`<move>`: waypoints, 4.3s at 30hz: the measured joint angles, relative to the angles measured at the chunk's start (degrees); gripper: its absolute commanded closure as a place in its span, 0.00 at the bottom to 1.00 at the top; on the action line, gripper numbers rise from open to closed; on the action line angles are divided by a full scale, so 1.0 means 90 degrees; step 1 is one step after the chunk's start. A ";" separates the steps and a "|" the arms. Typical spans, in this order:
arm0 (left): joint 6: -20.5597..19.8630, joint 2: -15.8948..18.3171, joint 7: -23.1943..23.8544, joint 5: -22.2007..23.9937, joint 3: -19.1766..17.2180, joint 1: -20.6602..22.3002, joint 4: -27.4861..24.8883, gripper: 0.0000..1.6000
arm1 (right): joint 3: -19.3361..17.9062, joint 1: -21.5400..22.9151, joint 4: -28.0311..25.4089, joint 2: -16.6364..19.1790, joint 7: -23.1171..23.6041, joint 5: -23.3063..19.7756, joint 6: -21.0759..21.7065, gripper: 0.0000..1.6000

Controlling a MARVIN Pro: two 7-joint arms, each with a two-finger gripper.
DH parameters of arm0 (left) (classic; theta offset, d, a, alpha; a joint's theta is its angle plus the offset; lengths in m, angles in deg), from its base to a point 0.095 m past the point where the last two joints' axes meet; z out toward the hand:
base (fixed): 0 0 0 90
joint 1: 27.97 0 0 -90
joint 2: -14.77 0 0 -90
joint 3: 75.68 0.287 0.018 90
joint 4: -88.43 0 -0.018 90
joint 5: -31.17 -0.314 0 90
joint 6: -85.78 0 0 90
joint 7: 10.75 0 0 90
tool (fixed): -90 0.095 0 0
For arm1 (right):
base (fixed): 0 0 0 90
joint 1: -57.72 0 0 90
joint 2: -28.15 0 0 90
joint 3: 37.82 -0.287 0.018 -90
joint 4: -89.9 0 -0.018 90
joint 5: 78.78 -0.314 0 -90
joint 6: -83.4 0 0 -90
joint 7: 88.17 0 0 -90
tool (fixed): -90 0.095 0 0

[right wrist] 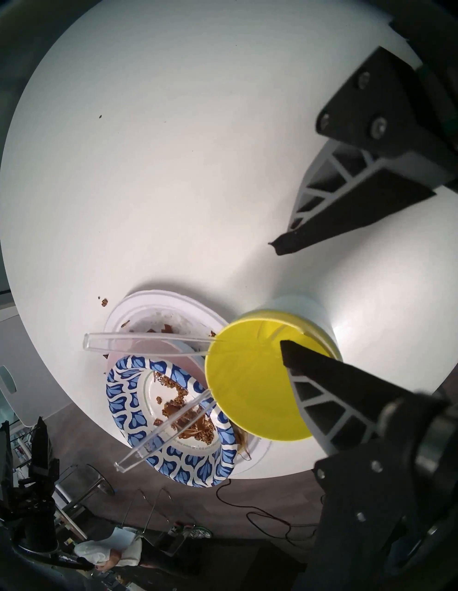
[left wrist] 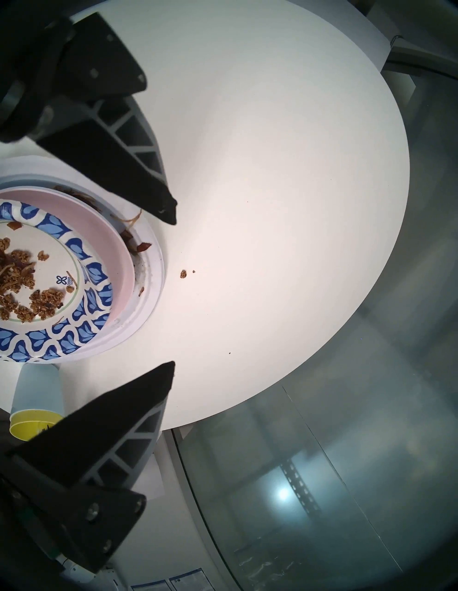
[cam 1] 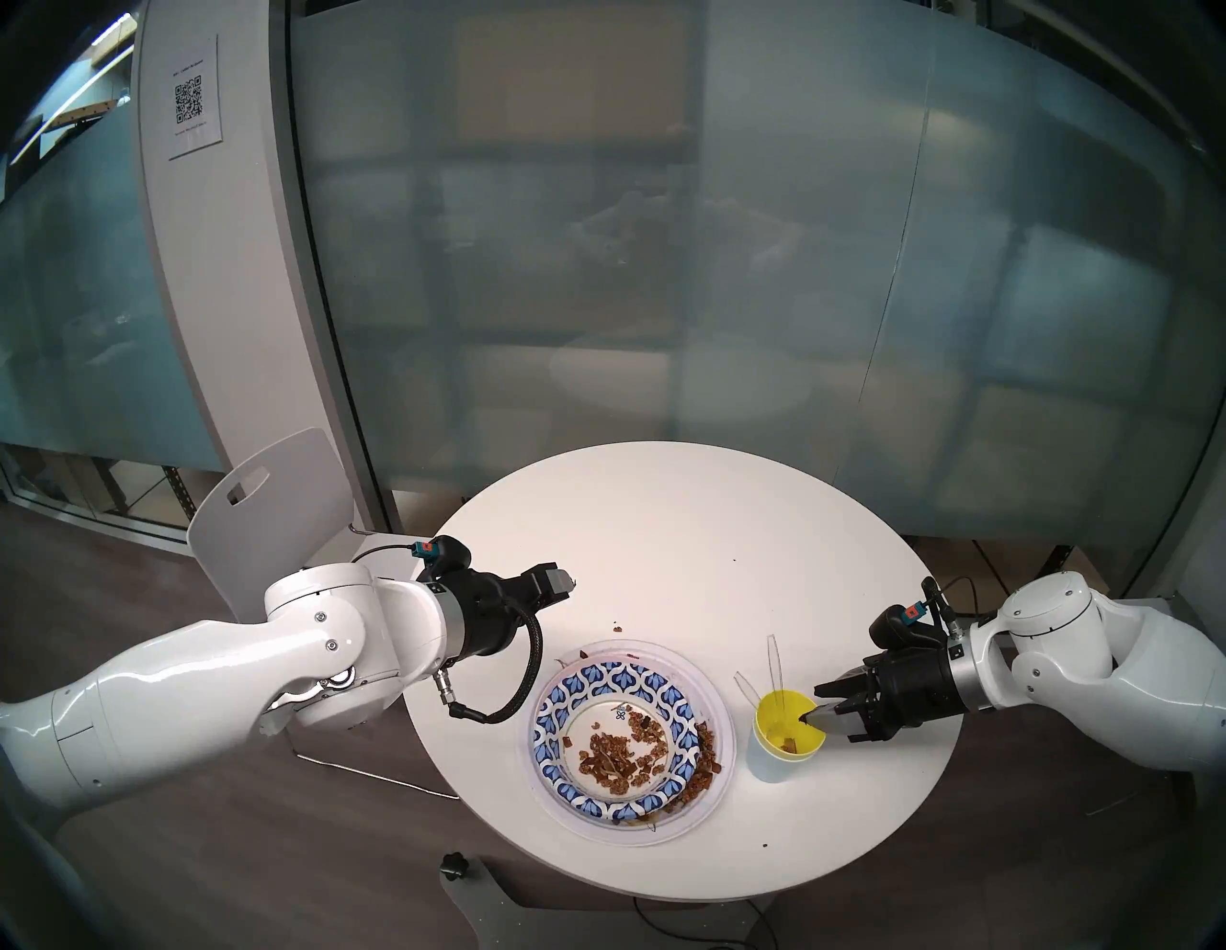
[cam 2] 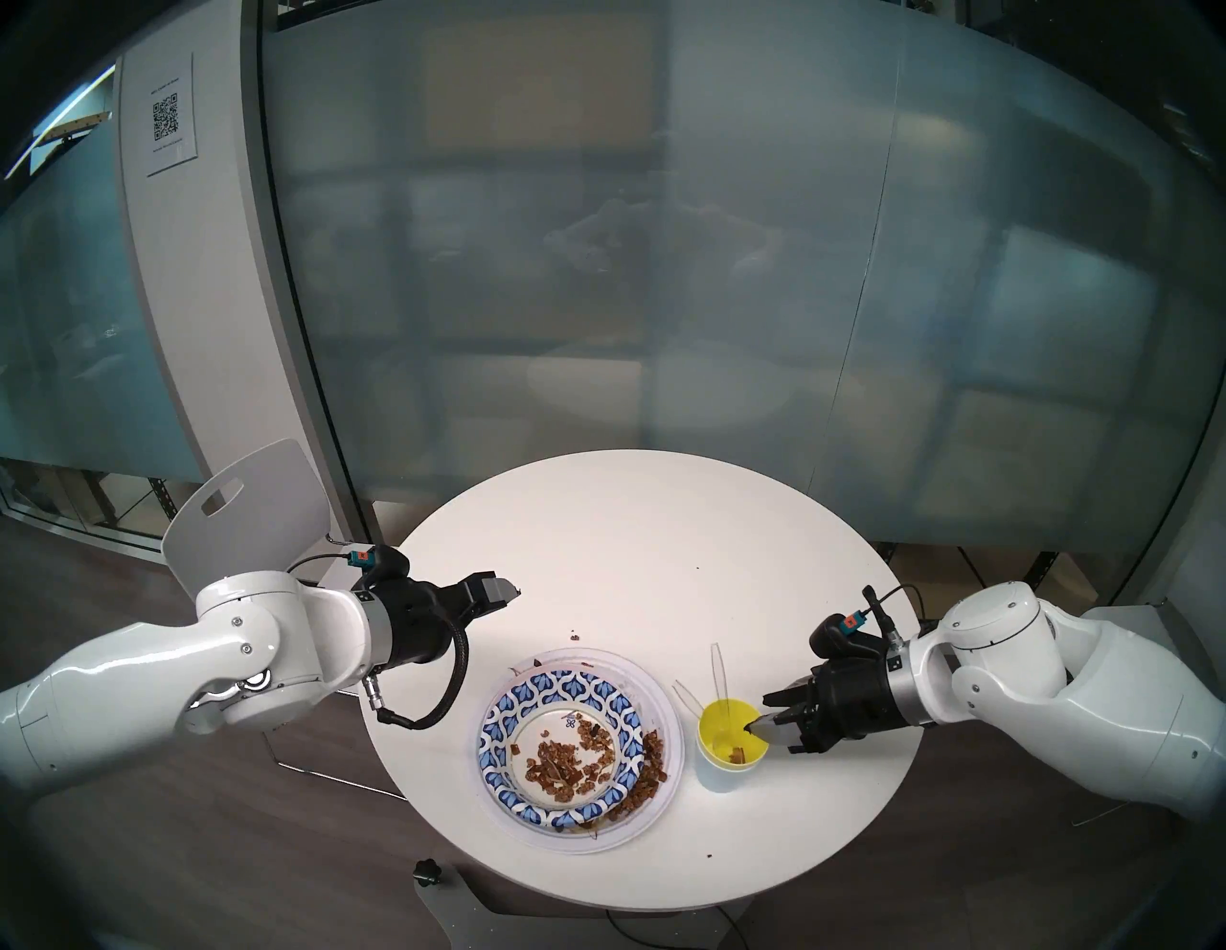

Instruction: Stack the plates into one stack

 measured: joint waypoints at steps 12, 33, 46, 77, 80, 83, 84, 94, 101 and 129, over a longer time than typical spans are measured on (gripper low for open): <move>0.0064 0.0108 0.0047 0.0077 -0.0001 -0.0003 0.0024 0.00 | 0.0347 0.0738 0.0197 -0.0556 0.0403 0.0700 0.0499 0.33; 0.0156 0.0269 0.0190 0.0153 0.0023 -0.0012 0.0028 0.00 | 0.1212 0.1925 0.0608 -0.1238 0.1410 0.1836 0.1167 0.76; 0.0180 0.0261 0.0191 0.0123 0.0048 0.0001 0.0016 0.00 | 0.1293 0.2271 0.0663 -0.1319 0.1742 0.2117 0.1139 1.00; 0.0209 0.0162 0.0153 0.0166 0.0063 0.0114 0.0046 0.00 | 0.0560 0.2335 -0.0235 -0.1673 0.2206 0.1429 0.0934 1.00; 0.0216 0.0158 0.0143 0.0136 0.0070 0.0115 0.0051 0.00 | 0.0669 0.2318 -0.0291 -0.1809 0.2169 0.1414 0.0929 1.00; 0.0227 0.0156 0.0136 0.0113 0.0071 0.0116 0.0062 0.00 | 0.0836 0.2329 -0.0312 -0.1959 0.2101 0.1419 0.0928 1.00; 0.0234 0.0157 0.0134 0.0104 0.0071 0.0117 0.0072 0.00 | 0.0928 0.2346 -0.0313 -0.2036 0.2068 0.1429 0.0926 1.00; 0.0268 0.0220 0.0123 0.0088 0.0062 0.0119 0.0105 0.00 | 0.1495 0.2619 -0.0078 -0.2533 0.1958 0.1611 0.0873 1.00; 0.0277 0.0276 0.0123 0.0129 0.0058 0.0128 0.0133 0.00 | 0.1919 0.2928 0.0407 -0.2947 0.2031 0.1868 0.0755 1.00; 0.0263 0.0297 0.0194 0.0191 0.0088 0.0179 0.0234 0.00 | 0.2885 0.3666 0.1420 -0.3875 0.2396 0.2556 0.0566 1.00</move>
